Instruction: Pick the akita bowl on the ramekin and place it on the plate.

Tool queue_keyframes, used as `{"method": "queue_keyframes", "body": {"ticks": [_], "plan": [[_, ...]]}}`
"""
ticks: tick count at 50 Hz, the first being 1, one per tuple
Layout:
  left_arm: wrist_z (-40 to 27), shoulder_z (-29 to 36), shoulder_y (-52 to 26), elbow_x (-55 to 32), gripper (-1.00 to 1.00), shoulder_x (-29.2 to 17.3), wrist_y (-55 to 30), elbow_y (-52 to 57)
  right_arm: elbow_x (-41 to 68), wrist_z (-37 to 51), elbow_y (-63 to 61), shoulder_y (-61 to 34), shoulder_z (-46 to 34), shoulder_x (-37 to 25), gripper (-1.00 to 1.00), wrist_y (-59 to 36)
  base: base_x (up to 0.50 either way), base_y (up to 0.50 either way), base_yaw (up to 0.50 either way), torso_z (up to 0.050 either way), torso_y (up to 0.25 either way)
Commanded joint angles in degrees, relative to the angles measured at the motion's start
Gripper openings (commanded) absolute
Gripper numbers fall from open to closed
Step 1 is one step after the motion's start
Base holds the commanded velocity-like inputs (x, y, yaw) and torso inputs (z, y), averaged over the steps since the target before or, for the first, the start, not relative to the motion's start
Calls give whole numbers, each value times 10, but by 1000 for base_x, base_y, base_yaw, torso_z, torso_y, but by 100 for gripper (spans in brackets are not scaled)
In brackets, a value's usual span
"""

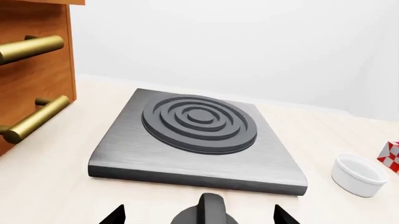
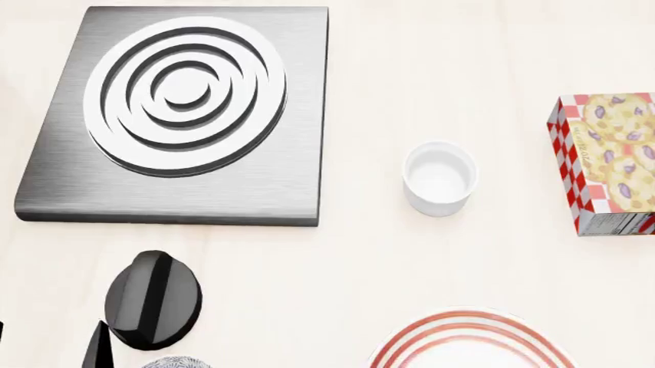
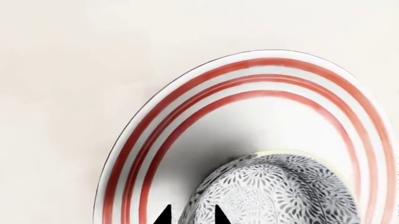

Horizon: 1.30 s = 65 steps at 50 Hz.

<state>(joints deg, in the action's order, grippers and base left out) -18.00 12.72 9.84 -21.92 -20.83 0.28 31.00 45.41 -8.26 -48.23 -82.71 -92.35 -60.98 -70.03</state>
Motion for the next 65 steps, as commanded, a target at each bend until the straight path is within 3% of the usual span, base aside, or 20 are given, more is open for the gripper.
{"method": "queue_keyframes", "body": {"ticks": [1, 16, 48, 56, 65], "plan": [[-1, 1, -1, -2, 100, -2, 0, 1, 4, 18, 14, 16, 11, 9, 100, 8, 0, 0, 0, 0, 0], [-4, 4, -2, -5, 100, -4, -1, 1, 11, 26, 5, 15, 14, 7, 100, 6, 0, 0, 0, 0, 0], [-5, 9, 1, -9, 100, -8, 6, 0, 121, 67, -71, -62, 117, -35, 100, -13, 0, 0, 0, 0, 0], [-7, 10, 0, -8, 100, -8, 6, 0, 115, 74, -83, -77, 142, -53, 100, 26, 0, 0, 0, 0, 0], [-11, 10, -3, -7, 100, -8, 6, -3, 117, 95, -94, -90, 201, -99, 100, 145, 0, 0, 0, 0, 0]]}}
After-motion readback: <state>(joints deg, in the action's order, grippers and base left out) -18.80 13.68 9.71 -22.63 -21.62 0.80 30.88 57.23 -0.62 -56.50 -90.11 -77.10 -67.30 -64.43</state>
